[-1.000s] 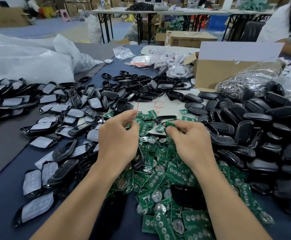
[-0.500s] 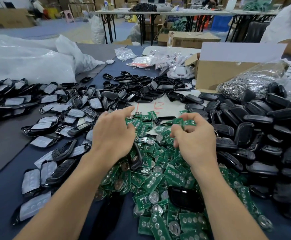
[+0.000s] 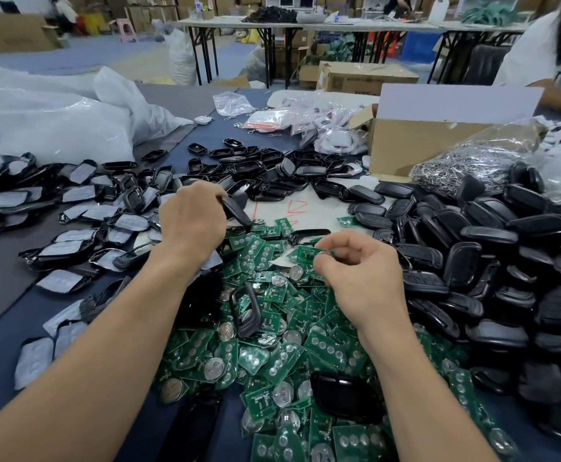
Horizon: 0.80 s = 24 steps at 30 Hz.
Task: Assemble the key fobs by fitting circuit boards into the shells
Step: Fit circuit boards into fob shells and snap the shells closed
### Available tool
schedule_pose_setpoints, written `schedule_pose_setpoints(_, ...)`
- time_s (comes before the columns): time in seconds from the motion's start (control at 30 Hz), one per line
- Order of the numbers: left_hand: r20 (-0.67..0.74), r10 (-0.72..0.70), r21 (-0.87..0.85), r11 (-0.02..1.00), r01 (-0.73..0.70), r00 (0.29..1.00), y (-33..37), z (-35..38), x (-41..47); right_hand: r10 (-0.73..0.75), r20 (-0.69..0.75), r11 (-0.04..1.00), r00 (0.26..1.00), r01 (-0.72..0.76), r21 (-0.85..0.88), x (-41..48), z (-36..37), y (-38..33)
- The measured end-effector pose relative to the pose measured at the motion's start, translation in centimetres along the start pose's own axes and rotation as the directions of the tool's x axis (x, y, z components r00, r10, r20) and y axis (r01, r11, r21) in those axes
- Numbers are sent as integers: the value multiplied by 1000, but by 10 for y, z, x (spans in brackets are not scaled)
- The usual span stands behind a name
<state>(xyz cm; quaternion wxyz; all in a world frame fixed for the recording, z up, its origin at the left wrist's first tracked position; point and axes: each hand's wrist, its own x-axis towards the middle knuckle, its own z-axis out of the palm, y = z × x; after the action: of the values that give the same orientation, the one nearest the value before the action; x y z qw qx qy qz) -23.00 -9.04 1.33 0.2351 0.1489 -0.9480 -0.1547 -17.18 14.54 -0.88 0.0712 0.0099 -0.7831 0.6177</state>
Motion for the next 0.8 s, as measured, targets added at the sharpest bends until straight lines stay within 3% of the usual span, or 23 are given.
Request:
schedule_pose_setpoints(0.13, -112, 24, -122, 992, -38, 993, -2, -12, -11, -34, -3, 998, 999, 34, 59, 2, -1, 0)
schedule_pose_setpoints(0.2, -84, 58, -230, 970, -75, 995, 1, -17, -16, -56, 5, 997, 998, 56, 47, 1, 0, 0)
schedule_pose_setpoints(0.27, 81, 132, -267, 958, -106, 988, 7, -19, -16, -65, 16, 997, 998, 64, 34, -2, 1, -1)
schedule_pose_setpoints(0.37, 412, 187, -57, 982, -180, 892, 16, -18, -14, -80, 22, 997, 997, 79, 16, -4, 2, -4)
schedule_pose_setpoints(0.43, 456, 164, 16, 981, -193, 875, 17, -16, -14, -79, 8, 997, 997, 79, 10, -4, 1, -6)
schedule_pose_setpoints(0.5, 405, 146, -44, 989, -141, 903, 17, -15, -15, -64, 3, 998, 998, 64, 15, -4, -1, -6)
schedule_pose_setpoints(0.63, 73, 79, -302, 952, -54, 994, 15, -22, -26, -78, 58, 997, 995, 79, -18, -4, -5, -7)
schedule_pose_setpoints(0.7, -1, -11, -517, 856, 9, 1000, 20, -24, -40, -91, 74, 995, 993, 93, -22, -4, -3, -7)
schedule_pose_setpoints(0.8, 131, -176, -759, 615, 212, 976, 32, -25, -74, -80, 56, 996, 995, 78, 29, -4, 0, -8)
